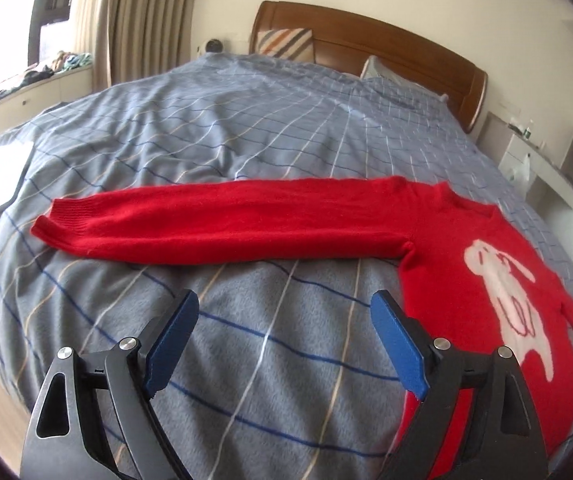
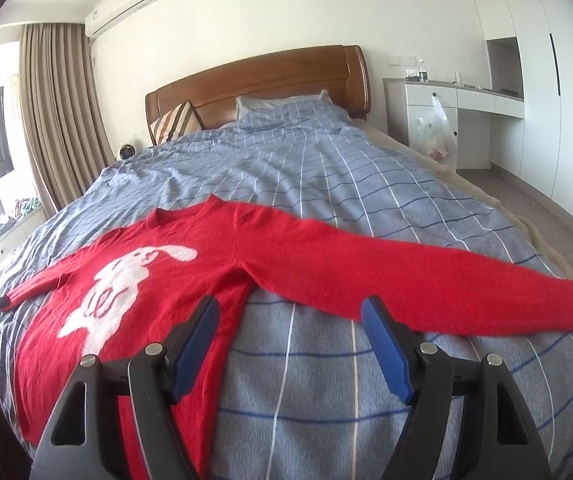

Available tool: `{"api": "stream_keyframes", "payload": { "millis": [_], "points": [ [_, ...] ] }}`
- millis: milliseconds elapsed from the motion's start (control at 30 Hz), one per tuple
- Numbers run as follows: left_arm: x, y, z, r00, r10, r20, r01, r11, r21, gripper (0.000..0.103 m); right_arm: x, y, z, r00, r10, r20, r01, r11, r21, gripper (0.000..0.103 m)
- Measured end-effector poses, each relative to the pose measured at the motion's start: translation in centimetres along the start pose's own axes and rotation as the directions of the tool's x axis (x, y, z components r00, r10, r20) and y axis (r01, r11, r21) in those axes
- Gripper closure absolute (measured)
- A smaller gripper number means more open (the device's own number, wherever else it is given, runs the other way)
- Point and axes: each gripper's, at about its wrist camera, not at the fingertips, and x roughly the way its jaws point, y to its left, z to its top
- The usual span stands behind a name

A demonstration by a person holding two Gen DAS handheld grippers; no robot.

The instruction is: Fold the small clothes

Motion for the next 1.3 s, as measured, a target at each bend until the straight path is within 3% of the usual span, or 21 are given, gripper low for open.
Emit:
{"api": "stream_keyframes", "payload": {
  "millis": [100, 200, 333, 467, 1100, 1300],
  "points": [
    [1.9, 0.8, -1.0, 0.999, 0.037, -0.013, -0.037, 0.999, -0.015, 0.013, 1.4, -1.3, -0.3, 0.999, -0.038, 0.026, 0.038, 0.999, 0.006, 0.028],
    [2.6, 1.5, -2.7, 0.998, 0.059, 0.001, -0.059, 0.998, 0.007, 0.012, 2.6, -3.2, -2.6, 0.998, -0.068, -0.012, 0.069, 0.996, 0.055, 0.028],
    [2.6, 0.1, -3.1, 0.997, 0.081, 0.011, -0.082, 0.994, 0.072, 0.002, 2.7, -5.1, -5.7, 0.995, -0.097, -0.022, 0.098, 0.988, 0.119, 0.027],
    [2.8, -0.1, -3.2, 0.996, 0.09, 0.018, -0.091, 0.993, 0.076, 0.001, 2.8, -4.6, -5.8, 0.992, -0.123, -0.007, 0.123, 0.989, 0.087, 0.026],
    [3.2, -0.2, -2.9, 0.997, 0.076, -0.025, -0.074, 0.995, 0.07, 0.001, 3.3, -4.8, -6.2, 0.996, -0.085, -0.017, 0.086, 0.992, 0.093, 0.018],
    [3.0, 0.3, -3.0, 0.999, 0.029, -0.028, -0.028, 0.998, 0.052, 0.001, 3.3, -4.9, -6.2, 0.997, -0.075, -0.017, 0.076, 0.993, 0.095, 0.017]
  ]
}}
